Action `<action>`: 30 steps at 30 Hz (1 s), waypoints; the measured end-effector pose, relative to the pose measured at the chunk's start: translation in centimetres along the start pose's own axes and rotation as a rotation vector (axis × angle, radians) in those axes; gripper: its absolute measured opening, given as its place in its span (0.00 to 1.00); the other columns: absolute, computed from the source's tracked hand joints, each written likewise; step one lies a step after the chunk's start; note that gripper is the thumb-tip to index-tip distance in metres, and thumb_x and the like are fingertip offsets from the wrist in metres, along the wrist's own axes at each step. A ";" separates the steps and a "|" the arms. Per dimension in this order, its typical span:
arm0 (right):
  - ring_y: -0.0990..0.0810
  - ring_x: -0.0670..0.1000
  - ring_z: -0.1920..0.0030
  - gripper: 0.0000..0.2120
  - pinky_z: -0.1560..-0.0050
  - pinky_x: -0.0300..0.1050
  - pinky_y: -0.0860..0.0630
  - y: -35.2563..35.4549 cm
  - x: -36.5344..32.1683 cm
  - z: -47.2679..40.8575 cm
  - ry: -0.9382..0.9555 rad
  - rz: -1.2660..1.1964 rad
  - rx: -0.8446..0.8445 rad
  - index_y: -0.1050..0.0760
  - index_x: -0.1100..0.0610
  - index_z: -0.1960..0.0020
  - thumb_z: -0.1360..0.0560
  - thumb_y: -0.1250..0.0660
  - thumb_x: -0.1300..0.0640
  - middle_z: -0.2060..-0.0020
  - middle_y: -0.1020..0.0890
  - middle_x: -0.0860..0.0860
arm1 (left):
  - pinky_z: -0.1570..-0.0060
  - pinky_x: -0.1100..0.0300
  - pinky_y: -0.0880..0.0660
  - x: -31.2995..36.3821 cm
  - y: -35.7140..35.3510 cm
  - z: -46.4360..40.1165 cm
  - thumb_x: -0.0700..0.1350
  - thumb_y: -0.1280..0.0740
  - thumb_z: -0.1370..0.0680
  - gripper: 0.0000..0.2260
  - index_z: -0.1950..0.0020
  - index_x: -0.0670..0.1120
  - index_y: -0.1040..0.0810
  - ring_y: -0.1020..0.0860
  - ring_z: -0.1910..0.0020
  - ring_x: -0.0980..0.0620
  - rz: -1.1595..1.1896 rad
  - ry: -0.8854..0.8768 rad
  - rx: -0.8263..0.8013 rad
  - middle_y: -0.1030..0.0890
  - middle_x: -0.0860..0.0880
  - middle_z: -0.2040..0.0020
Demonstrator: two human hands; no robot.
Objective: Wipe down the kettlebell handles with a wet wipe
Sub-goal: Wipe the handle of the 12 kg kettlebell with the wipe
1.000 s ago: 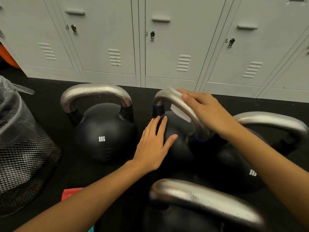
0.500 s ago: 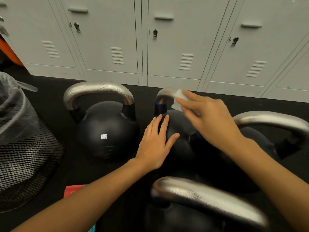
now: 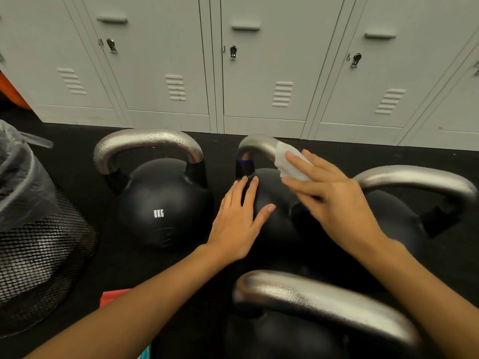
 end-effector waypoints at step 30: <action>0.28 0.48 0.47 0.19 0.48 0.41 0.36 -0.3 1.3 -1.3 -0.759 -0.527 -0.099 0.28 0.50 0.51 0.17 0.53 0.41 0.47 0.27 0.48 | 0.26 0.58 0.55 0.2 0.0 0.0 0.62 0.49 0.20 0.30 0.21 0.54 0.55 0.56 0.23 0.54 -0.004 0.009 0.007 0.53 0.53 0.21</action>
Point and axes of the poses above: each hand's wrist, its own z-axis away from the middle knuckle, its own y-axis out of the back of the hand, x = y × z, the point moved 4 cm from there along -z, towards the middle knuckle
